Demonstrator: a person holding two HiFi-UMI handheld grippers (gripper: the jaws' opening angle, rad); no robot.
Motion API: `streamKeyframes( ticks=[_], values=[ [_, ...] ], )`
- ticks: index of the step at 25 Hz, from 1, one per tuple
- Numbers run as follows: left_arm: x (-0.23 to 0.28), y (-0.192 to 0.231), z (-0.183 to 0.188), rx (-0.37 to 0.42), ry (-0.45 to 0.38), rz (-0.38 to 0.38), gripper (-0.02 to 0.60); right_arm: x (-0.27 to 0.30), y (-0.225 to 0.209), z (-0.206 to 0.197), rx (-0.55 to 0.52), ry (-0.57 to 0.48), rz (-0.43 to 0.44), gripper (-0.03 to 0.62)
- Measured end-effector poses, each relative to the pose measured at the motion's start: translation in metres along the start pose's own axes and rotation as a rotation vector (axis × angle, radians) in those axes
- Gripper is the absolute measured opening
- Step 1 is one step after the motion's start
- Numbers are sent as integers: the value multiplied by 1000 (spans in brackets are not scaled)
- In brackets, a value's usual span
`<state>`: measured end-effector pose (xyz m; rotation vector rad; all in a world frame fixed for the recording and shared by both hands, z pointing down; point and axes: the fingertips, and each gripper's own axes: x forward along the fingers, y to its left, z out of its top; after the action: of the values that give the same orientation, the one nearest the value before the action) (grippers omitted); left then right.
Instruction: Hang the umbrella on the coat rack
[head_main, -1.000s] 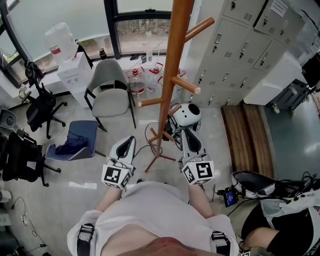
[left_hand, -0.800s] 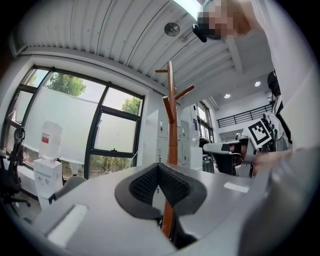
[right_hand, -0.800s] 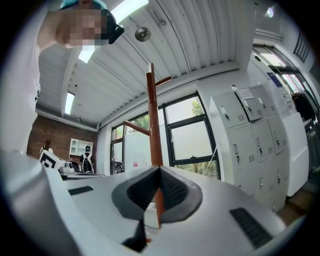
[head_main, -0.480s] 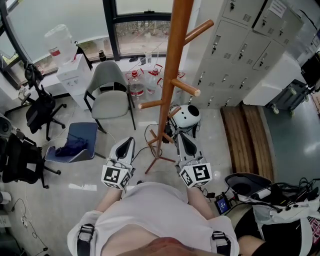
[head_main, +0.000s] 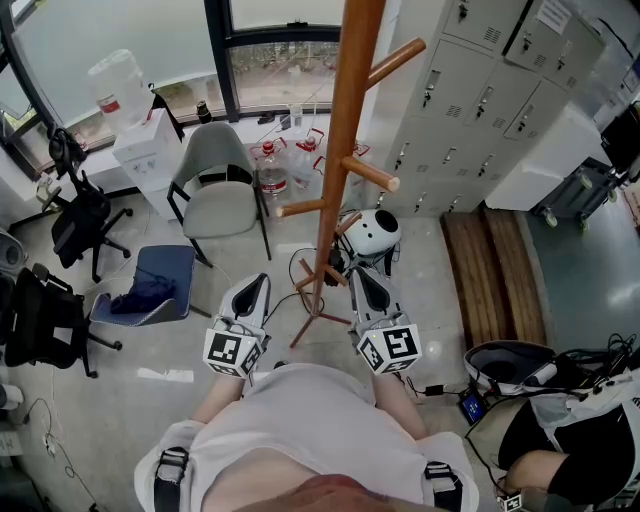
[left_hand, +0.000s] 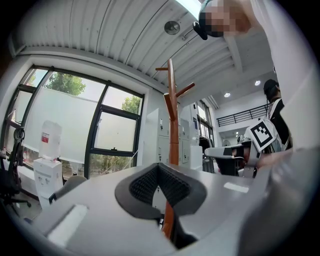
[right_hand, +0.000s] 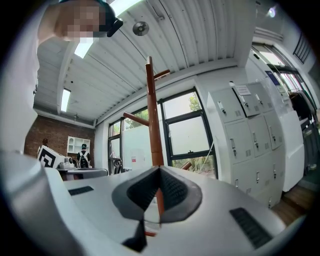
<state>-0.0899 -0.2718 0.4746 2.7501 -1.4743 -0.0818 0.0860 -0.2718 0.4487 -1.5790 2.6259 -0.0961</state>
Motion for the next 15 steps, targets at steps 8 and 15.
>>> streamKeyframes(
  ticks=[8,15],
  values=[
    [-2,-9,1,16,-25,-44,9,1,1,-2,-3,5,-1,8],
    [0,-4,0,3,-17,-34,9,3,1,-4,12,8,4,8]
  ],
)
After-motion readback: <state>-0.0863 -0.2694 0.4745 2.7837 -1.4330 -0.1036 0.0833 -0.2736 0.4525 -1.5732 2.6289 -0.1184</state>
